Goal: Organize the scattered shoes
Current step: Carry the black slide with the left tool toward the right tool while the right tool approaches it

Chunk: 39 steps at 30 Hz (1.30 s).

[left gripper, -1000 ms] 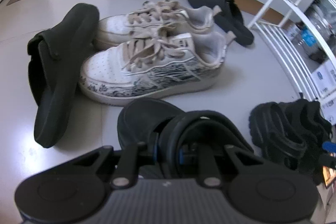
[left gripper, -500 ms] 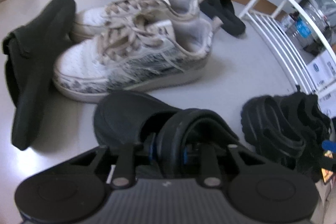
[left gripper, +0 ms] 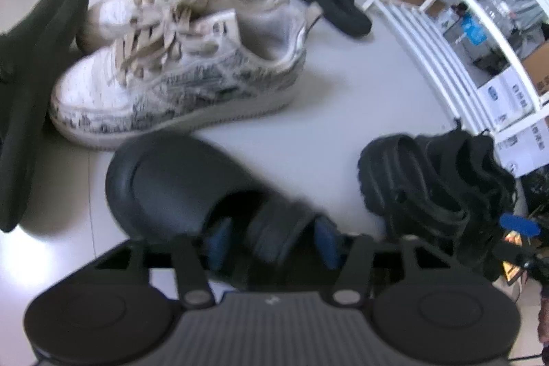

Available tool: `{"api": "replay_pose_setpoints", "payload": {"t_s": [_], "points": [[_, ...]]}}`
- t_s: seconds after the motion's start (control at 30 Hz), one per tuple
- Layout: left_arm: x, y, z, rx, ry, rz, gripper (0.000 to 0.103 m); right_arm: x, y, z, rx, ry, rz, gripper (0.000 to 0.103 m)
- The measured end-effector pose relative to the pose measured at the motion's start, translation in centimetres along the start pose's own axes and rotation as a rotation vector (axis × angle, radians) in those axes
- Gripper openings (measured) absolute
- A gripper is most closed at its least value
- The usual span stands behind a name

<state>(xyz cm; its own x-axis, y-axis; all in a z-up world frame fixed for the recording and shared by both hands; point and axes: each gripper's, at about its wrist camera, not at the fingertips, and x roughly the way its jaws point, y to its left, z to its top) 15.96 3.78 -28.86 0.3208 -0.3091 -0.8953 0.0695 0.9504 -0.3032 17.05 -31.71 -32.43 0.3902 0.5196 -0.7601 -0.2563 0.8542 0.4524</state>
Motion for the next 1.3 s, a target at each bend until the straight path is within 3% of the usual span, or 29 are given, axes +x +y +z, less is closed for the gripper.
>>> {"api": "replay_pose_setpoints", "payload": {"t_s": [0.7, 0.87, 1.3], "points": [[-2.6, 2.1, -0.1, -0.021, -0.017, -0.028, 0.07, -0.7, 3.2, 1.9, -0.047, -0.064, 0.034, 0.09], [-3.3, 2.8, -0.2, -0.032, -0.031, -0.017, 0.075, -0.4, 4.5, 2.6, -0.057, -0.076, 0.049, 0.09], [-4.3, 5.1, -0.5, -0.059, -0.042, 0.009, 0.076, 1.4, 7.7, 2.8, -0.082, -0.024, 0.124, 0.09]]}}
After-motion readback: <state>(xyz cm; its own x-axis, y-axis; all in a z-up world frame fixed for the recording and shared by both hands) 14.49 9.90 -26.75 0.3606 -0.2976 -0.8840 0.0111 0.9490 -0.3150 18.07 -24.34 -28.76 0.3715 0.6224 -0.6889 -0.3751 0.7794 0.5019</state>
